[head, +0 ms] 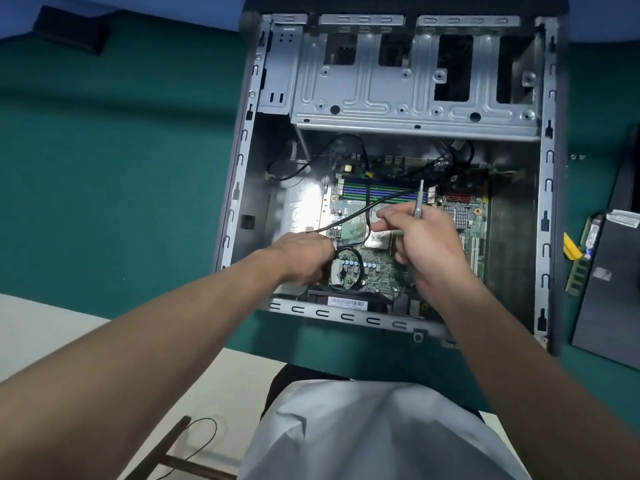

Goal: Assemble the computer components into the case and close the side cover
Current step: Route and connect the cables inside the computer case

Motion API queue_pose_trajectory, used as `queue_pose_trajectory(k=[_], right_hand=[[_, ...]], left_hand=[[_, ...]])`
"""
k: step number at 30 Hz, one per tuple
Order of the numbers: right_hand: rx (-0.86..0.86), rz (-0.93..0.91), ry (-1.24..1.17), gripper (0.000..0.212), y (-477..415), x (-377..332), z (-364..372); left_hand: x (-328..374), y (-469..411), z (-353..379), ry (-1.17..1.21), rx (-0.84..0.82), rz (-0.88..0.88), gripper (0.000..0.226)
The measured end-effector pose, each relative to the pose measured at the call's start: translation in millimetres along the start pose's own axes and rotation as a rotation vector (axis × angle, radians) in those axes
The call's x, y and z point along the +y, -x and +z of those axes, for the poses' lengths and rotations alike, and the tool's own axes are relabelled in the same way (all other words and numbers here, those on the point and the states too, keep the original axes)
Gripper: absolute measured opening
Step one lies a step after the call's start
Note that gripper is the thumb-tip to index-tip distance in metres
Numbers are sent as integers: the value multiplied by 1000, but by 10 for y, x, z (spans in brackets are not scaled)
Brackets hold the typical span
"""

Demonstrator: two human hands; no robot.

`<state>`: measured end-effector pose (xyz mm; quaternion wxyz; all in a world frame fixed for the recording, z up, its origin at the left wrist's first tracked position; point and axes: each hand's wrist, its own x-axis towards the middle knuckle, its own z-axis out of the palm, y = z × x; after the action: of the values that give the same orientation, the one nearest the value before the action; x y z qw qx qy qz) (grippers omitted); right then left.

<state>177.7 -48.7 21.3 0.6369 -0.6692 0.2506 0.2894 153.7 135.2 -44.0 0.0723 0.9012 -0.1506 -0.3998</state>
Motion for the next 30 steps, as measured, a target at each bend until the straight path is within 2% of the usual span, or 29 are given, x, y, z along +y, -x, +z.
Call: queue_pose_trajectory(k=[12, 16, 19, 25, 28, 30], right_hand=[[59, -7, 2, 13, 14, 1, -98], [69, -8, -7, 13, 16, 5, -108], [76, -11, -17, 12, 16, 12, -120], [72, -13, -5, 15, 9, 24, -131], [68, -16, 21, 16, 11, 31, -139], [69, -13, 32, 15, 9, 37, -139]], left_hand=[[-33, 25, -12, -56, -32, 101, 11], [-54, 38, -20, -134, -19, 125, 34], [-44, 55, -45, -160, -11, 141, 39], [-33, 50, -62, -171, 12, 105, 26], [-22, 64, -72, -179, 24, 105, 7], [-19, 66, -73, -170, 21, 95, 6]])
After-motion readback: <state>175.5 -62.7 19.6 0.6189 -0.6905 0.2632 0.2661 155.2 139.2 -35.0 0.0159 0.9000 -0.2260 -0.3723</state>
